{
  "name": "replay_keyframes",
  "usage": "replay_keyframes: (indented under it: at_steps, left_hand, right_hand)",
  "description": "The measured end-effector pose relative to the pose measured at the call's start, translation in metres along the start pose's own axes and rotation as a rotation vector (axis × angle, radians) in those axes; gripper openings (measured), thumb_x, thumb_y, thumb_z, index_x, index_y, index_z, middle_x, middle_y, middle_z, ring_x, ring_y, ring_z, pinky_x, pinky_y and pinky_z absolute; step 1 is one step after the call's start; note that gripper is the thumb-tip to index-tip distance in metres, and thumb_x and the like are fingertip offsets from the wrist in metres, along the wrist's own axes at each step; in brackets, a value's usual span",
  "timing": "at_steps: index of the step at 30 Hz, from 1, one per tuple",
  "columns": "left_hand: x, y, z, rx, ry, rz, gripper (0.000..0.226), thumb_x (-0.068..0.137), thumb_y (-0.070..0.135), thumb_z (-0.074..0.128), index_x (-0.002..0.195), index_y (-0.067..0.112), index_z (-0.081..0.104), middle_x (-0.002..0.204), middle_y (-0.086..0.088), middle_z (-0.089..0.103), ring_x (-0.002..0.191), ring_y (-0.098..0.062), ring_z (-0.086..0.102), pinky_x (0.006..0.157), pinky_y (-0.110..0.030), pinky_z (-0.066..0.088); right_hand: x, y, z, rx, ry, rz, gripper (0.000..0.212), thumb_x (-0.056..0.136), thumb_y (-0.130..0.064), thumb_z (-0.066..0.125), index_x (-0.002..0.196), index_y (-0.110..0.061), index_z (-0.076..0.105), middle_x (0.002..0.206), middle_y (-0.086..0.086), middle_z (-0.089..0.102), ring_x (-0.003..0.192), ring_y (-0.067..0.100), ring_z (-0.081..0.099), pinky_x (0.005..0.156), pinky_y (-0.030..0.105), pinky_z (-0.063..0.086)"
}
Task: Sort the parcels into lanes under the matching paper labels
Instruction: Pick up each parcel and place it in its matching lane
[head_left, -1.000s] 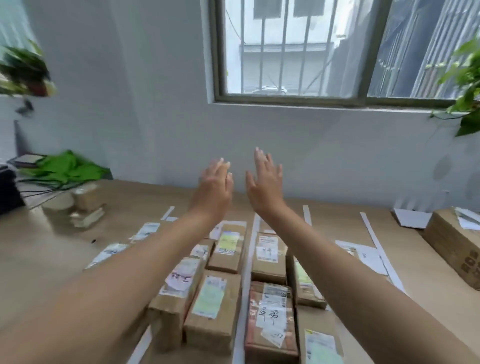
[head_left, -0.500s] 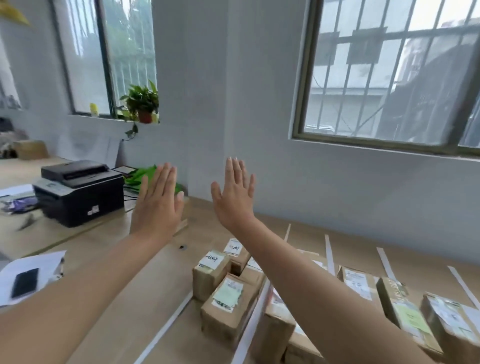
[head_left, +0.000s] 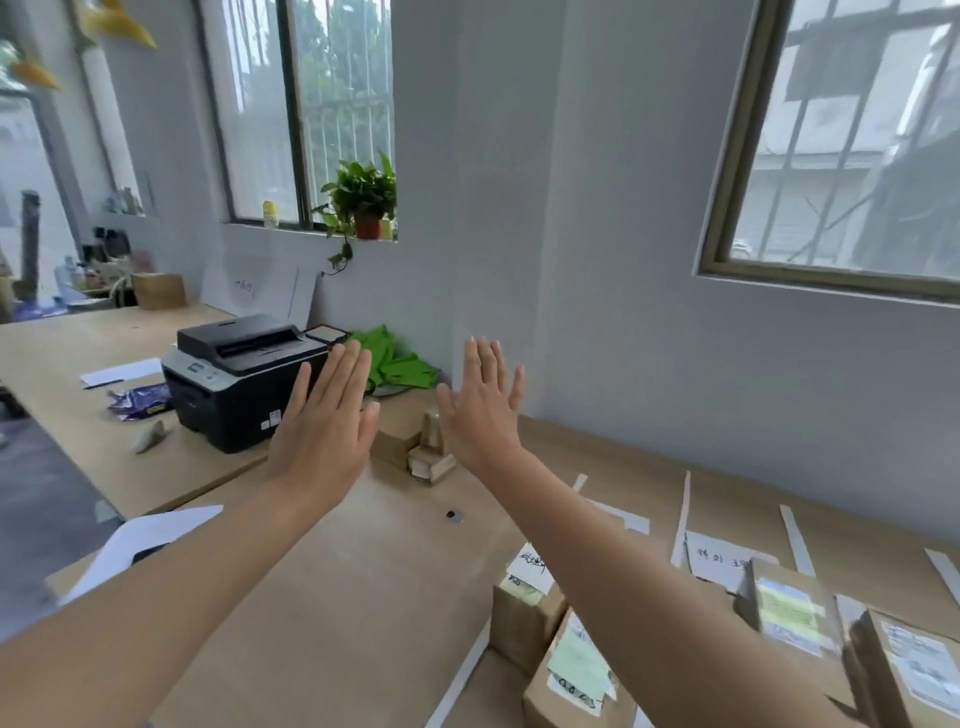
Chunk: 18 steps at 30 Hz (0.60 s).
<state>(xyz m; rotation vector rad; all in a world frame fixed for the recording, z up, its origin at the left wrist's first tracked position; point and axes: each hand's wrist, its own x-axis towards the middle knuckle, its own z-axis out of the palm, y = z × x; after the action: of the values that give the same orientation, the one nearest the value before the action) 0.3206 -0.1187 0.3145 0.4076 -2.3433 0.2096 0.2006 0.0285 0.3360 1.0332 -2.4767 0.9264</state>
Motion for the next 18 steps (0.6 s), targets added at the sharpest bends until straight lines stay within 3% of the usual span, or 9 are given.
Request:
replay_keyframes:
  at_steps: [4, 7, 18]
  left_hand:
    - [0.025, -0.049, 0.037, 0.032, -0.025, -0.019, 0.059, 0.103, 0.033, 0.026, 0.157, 0.009, 0.021, 0.165, -0.004, 0.015, 0.153, -0.015, 0.008, 0.124, -0.042, 0.007]
    - [0.031, -0.078, 0.070, -0.030, -0.071, -0.115, 0.056, 0.106, 0.030, 0.028, 0.157, 0.010, 0.017, 0.165, -0.004, 0.013, 0.153, -0.014, 0.003, 0.125, -0.042, 0.003]
    - [0.070, -0.150, 0.270, -0.215, -0.305, -0.105, 0.070, 0.097, 0.042, 0.006, 0.156, 0.009, 0.021, 0.164, -0.006, 0.018, 0.153, -0.016, 0.008, 0.123, -0.041, 0.000]
  right_hand:
    - [0.037, 0.012, 0.055, -0.047, -0.043, -0.007, 0.066, 0.104, -0.030, 0.033, 0.160, -0.012, 0.003, 0.167, 0.000, 0.002, 0.154, 0.014, -0.011, 0.121, 0.045, -0.016]
    - [0.054, 0.024, 0.098, -0.030, -0.094, 0.087, 0.067, 0.103, -0.033, 0.035, 0.159, -0.013, 0.006, 0.167, 0.000, 0.004, 0.154, 0.014, -0.009, 0.123, 0.046, -0.013]
    - [0.124, 0.106, 0.214, -0.091, -0.191, 0.370, 0.064, 0.105, -0.033, 0.037, 0.159, -0.013, 0.010, 0.167, 0.000, 0.008, 0.154, 0.015, -0.004, 0.124, 0.043, -0.007]
